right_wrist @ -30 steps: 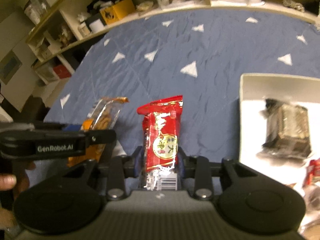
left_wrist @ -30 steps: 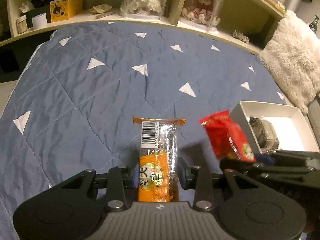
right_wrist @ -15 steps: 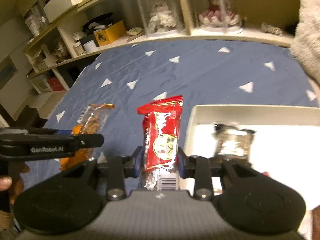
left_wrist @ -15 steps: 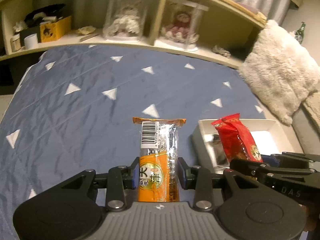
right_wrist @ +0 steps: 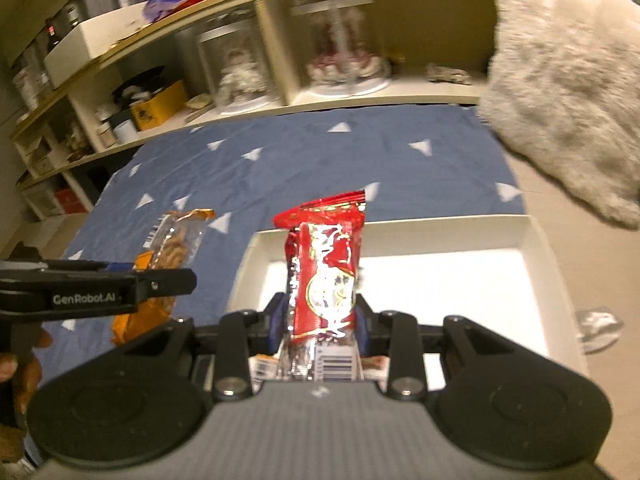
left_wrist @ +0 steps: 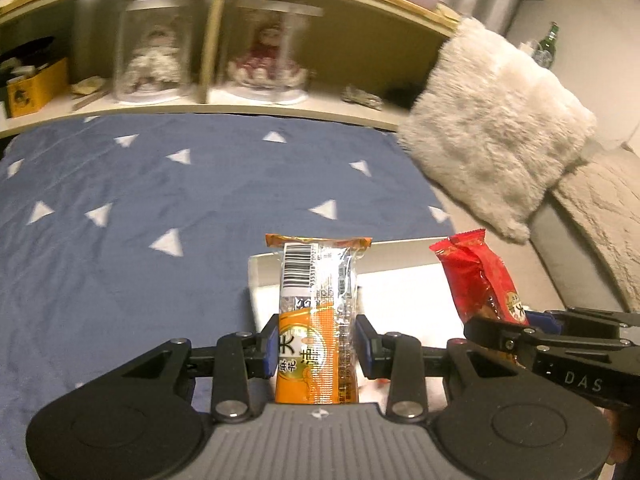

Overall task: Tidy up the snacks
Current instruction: 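Lift both snacks and carry them over the white tray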

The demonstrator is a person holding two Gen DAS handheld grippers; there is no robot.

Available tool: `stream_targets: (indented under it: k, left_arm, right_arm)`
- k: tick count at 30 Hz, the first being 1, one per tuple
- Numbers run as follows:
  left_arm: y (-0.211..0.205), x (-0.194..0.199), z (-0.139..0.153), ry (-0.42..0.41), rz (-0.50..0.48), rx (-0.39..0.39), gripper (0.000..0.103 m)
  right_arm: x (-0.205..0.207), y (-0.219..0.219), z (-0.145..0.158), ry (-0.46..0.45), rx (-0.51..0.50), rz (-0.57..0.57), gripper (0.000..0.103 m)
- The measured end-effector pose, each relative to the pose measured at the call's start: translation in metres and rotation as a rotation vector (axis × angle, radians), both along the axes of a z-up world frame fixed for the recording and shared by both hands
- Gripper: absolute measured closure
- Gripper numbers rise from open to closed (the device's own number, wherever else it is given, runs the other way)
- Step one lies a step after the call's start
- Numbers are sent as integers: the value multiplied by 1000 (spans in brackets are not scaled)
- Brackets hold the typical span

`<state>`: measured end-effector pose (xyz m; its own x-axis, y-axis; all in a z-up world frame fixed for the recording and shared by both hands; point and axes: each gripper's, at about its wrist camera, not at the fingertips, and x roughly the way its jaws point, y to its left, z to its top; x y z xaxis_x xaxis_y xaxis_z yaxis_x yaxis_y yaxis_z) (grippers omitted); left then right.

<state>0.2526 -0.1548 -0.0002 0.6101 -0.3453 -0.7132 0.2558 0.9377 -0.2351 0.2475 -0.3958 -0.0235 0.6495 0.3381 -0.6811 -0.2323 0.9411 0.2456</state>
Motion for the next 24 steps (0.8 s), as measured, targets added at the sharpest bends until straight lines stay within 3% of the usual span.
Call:
stream_targets:
  k: [9,24]
  left_arm:
    - [-65,11,-14,31,-41,-71,64]
    - [-122,56,-80,238,32,-287,63]
  right_arm:
    - [-2,-62,-12,9,-25,-70,64]
    - [30,-129,-48,64,-27,-139,64]
